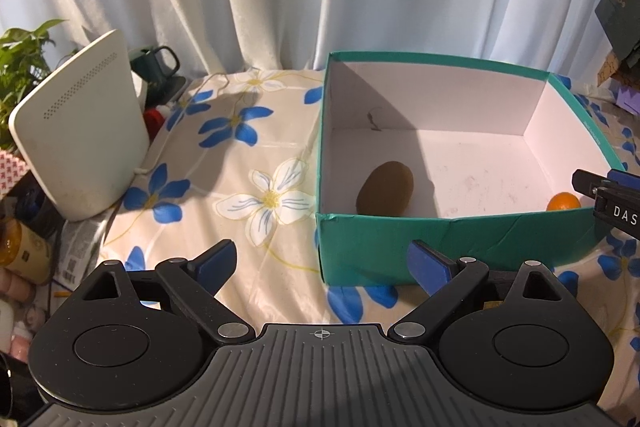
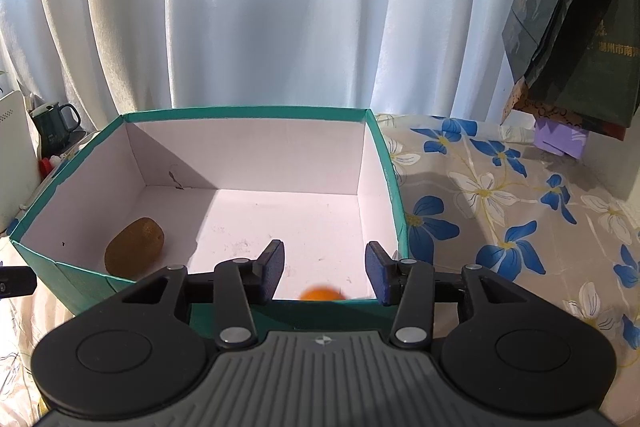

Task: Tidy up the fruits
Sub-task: 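Lower the orange into the box and open the right tool, then grasp the yellow pear with the left tool while the right tool grasps another kiwi, then carry the pear into the box and open the left tool while the right tool carries the kiwi, then lower the kiwi into the box and open the right tool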

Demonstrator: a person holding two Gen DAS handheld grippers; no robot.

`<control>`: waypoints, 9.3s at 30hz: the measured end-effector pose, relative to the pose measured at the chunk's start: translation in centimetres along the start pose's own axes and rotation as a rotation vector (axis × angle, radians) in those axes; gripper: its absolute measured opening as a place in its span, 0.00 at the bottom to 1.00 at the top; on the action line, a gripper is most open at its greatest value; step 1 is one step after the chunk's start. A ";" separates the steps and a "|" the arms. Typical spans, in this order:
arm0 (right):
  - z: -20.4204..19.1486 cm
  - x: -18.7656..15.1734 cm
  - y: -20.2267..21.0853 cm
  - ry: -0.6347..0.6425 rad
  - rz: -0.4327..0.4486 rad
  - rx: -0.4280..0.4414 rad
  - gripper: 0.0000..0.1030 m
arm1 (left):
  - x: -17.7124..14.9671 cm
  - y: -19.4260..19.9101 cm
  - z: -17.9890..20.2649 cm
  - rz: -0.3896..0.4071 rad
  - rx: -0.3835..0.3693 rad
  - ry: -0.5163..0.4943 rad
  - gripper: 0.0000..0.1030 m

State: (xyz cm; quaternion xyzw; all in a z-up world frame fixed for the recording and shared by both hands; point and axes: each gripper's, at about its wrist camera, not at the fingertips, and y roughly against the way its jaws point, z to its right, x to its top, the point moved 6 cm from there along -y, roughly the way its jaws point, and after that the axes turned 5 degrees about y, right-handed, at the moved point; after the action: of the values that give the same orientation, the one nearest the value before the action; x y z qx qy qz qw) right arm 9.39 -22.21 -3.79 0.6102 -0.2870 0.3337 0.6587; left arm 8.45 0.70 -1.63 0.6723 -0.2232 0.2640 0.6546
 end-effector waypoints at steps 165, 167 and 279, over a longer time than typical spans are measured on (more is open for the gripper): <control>0.5 1.1 9.6 -0.119 0.140 -0.070 0.66 | 5.8 1.5 6.0 0.125 -0.145 -0.167 0.63; 0.8 1.4 9.9 -0.112 0.155 -0.087 0.66 | 6.0 0.3 6.0 0.114 -0.129 -0.157 0.63; -1.2 1.5 2.9 0.091 0.129 -0.035 0.66 | 1.5 0.0 -0.9 0.036 0.007 0.066 0.97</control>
State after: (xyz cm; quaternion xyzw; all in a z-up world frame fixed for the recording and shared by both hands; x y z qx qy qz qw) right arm 7.94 -20.79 -0.96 0.5630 -0.3011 0.3978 0.6589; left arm 9.54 1.64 -0.68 0.6612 -0.2128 0.2987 0.6545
